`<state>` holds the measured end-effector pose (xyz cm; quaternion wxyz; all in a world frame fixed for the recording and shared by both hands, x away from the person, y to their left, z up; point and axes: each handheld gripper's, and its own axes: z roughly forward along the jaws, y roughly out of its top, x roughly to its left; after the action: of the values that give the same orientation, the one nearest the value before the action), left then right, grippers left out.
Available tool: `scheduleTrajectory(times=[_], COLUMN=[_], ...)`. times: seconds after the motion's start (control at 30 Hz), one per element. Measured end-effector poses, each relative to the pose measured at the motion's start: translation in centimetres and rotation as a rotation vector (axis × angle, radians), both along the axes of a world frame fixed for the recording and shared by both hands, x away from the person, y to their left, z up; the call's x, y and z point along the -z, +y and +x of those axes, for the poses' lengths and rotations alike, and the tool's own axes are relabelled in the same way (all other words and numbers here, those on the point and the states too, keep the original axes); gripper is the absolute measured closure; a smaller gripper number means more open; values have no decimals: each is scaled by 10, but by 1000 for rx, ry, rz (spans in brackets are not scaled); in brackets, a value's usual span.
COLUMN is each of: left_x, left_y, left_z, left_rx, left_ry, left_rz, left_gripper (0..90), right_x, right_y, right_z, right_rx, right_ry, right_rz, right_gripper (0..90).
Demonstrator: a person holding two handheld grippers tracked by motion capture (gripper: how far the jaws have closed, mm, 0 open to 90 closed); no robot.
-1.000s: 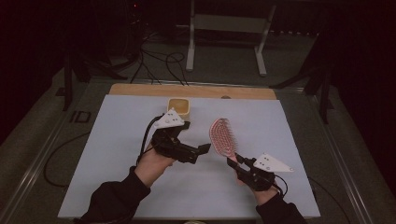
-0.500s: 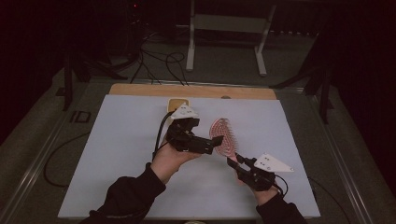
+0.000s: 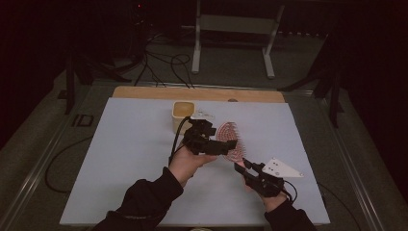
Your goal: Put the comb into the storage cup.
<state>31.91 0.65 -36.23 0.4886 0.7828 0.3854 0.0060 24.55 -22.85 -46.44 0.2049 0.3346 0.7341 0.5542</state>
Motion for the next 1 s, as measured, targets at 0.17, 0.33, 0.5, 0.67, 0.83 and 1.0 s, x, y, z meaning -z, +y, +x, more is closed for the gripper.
scheduleTrajectory(times=[0.17, 0.33, 0.5, 0.67, 0.83, 1.0], left_x=[4, 7, 9, 10, 12, 12], left_y=[-4, -5, -6, -6, -9, -9], left_z=[2, 5, 7, 9, 9, 11], left_rx=[7, 7, -2, -17, -16, -9], left_ry=[7, 26, 42, 58, 66, 72], left_rz=[-3, -38, -49, -75, -86, -98], left_gripper=[253, 362, 429, 531, 597, 619], right_x=[0, 0, 0, -1, -1, 0], right_y=[0, 0, 1, 1, 2, 1], right_z=[0, 0, 0, -1, -1, -1], right_rx=[1, 1, 2, 0, -1, 1], right_ry=[-1, 4, 2, 1, -5, 0], right_rz=[1, 2, -5, -8, -13, -12], right_gripper=[701, 701, 701, 701, 701, 700])
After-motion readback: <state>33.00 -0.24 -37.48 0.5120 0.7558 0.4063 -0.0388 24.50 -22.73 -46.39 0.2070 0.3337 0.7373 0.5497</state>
